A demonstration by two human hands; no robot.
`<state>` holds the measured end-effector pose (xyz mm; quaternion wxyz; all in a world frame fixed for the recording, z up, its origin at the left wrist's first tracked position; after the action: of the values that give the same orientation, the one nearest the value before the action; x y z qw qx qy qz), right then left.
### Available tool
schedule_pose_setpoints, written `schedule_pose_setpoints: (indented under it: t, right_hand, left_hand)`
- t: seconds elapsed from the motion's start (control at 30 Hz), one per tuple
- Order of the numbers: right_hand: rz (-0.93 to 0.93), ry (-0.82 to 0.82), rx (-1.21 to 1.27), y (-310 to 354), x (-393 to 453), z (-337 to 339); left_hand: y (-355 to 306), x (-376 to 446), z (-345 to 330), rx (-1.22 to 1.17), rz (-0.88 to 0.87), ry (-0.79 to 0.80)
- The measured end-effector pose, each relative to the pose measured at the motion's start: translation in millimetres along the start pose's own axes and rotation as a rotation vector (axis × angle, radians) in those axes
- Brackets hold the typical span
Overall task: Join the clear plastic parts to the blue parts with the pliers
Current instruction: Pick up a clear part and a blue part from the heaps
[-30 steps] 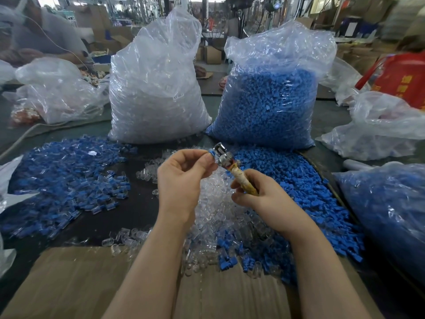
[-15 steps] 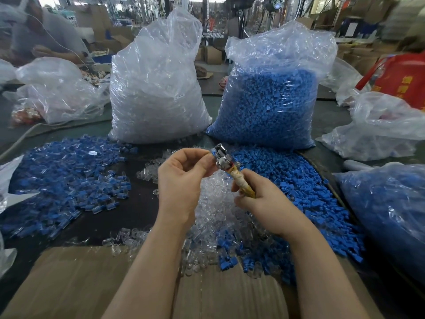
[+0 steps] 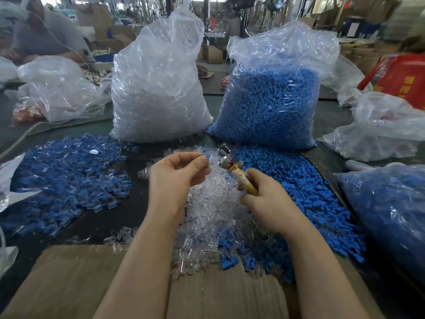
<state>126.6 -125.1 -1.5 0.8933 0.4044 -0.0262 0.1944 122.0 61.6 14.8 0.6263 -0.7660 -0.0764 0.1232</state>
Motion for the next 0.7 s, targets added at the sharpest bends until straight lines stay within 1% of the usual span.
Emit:
schedule_pose_setpoints:
  t: [0.07,0.17,0.23,0.37,0.4,0.47,0.5,0.57,0.63,0.7]
  right_hand:
    - [-0.043,-0.051,-0.024,-6,0,5]
    - [-0.116,-0.112,-0.068,-16,0,13]
    - [-0.181,-0.114,-0.122,-23,0,17]
    - [-0.316,-0.082,-0.368,-34,-3,18]
    - [-0.340,-0.091,-0.405,-36,-4,19]
    - [-0.370,-0.124,-0.428,-36,-6,22]
    - [-0.376,-0.145,-0.418,-35,-6,23]
    - [-0.381,-0.184,-0.373,-34,-7,25]
    - [-0.386,-0.198,-0.351,-34,-8,26]
    - [-0.403,-0.202,-0.349,-35,-8,27]
  left_hand:
    - [3,10,26,0.114,0.038,-0.122]
    - [7,23,81,0.309,0.066,-0.426]
    - [10,26,113,0.425,0.080,-0.582]
    - [16,25,144,0.488,0.133,-0.703]
    - [16,24,146,0.534,0.128,-0.731]
    - [13,22,145,0.705,0.092,-0.809]
    - [10,20,143,0.773,0.069,-0.833]
    - [4,19,136,0.878,0.034,-0.831]
    - [0,21,123,0.961,-0.027,-0.751]
    - [-1,23,106,0.999,-0.039,-0.622]
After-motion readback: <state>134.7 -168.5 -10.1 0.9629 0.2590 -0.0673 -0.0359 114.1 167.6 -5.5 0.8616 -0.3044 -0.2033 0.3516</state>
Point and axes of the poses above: each hand's wrist, its own x-axis towards the middle knuckle, its own z-axis out of the back of the hand, y = z × x, the point moved 4 cm from there along x, towards the middle knuckle, and after that the axes turned 9 degrees about z, right-handed, at the moved point
